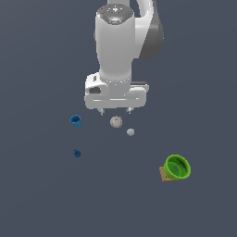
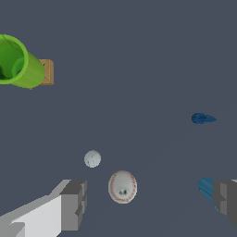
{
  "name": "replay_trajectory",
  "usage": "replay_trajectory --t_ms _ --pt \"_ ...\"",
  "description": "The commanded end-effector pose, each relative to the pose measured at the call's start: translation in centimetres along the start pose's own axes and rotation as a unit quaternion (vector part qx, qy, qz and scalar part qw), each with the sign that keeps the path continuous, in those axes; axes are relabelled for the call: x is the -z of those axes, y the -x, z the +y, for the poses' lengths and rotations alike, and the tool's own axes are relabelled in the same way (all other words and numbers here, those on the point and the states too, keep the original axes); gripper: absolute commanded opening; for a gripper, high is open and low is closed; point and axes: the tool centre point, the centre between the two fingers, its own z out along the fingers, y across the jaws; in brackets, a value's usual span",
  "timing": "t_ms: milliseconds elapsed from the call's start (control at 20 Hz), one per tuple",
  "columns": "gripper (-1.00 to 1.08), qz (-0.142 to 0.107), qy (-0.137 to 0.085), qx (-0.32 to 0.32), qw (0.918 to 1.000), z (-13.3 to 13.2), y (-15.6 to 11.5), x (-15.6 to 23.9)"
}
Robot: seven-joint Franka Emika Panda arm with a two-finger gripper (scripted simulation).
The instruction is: Pick up a designated object from a clutter of objects.
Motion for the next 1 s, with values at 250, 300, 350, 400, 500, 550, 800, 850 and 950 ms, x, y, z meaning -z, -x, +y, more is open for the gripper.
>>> replay_trajectory --t_ms 250,300,350,400,500,550,800,850,950 --pt "1.00 0.000 0.002 0.069 0.9976 -2.3 0.5 -5.9" --pt "1.00 0.000 0.003 0.081 0.9967 -2.8 0.7 -6.9" --pt "1.00 0.000 0.003 0.093 0.9956 -3.2 0.9 -7.8" --pt "1.00 0.000 0.002 0.105 0.9944 -3.6 1.1 -8.8" --pt "1.00 0.000 0.002 0.130 0.9916 -4.4 1.7 -10.7" --pt "1.00 0.000 0.002 0.142 0.9899 -4.8 2.0 -11.6" --pt "1.00 0.001 -0.001 0.192 0.9813 -6.6 3.6 -15.4" --pt "1.00 0.001 -0.001 0.201 0.9796 -6.9 3.9 -16.0" --pt "1.00 0.002 -0.003 0.215 0.9765 -7.4 4.4 -17.0"
